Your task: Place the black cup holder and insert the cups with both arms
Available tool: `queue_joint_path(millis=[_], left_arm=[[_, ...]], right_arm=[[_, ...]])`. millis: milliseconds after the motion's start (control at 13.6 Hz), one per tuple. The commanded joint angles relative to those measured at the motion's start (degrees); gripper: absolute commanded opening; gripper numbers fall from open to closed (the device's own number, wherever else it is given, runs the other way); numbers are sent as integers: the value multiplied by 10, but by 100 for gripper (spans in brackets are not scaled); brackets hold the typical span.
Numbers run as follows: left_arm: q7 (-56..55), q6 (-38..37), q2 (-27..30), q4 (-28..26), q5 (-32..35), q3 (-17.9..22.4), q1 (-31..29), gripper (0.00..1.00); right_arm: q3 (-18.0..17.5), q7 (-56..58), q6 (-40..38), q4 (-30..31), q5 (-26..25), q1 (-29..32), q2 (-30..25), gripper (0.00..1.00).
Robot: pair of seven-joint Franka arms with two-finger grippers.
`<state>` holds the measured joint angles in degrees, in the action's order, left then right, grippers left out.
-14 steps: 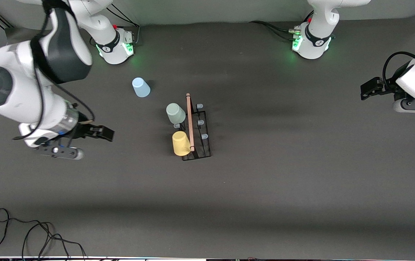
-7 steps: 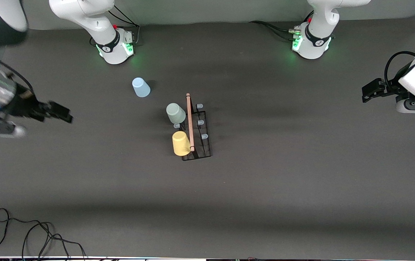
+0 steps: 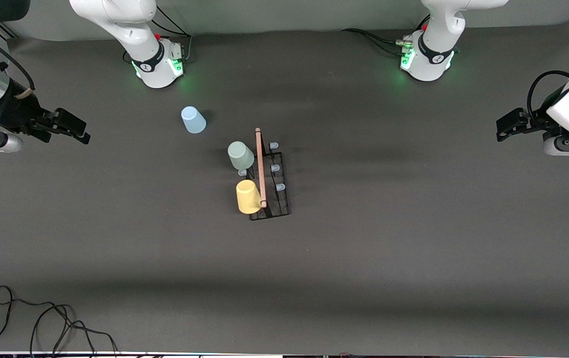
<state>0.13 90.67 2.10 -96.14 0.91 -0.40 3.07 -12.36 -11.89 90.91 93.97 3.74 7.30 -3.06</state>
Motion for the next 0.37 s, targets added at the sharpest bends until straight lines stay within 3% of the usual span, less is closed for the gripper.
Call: queue_joint_path(millis=[0, 147, 295], left_arm=[[3, 0, -5, 10, 9, 2, 5, 100], [3, -1, -6, 11, 9, 2, 6, 100], [3, -1, -6, 11, 9, 2, 5, 100]], right_arm=[[15, -11, 6, -3, -12, -13, 2, 100], [28, -22, 10, -4, -15, -31, 2, 100], [63, -23, 11, -4, -29, -58, 2, 100]])
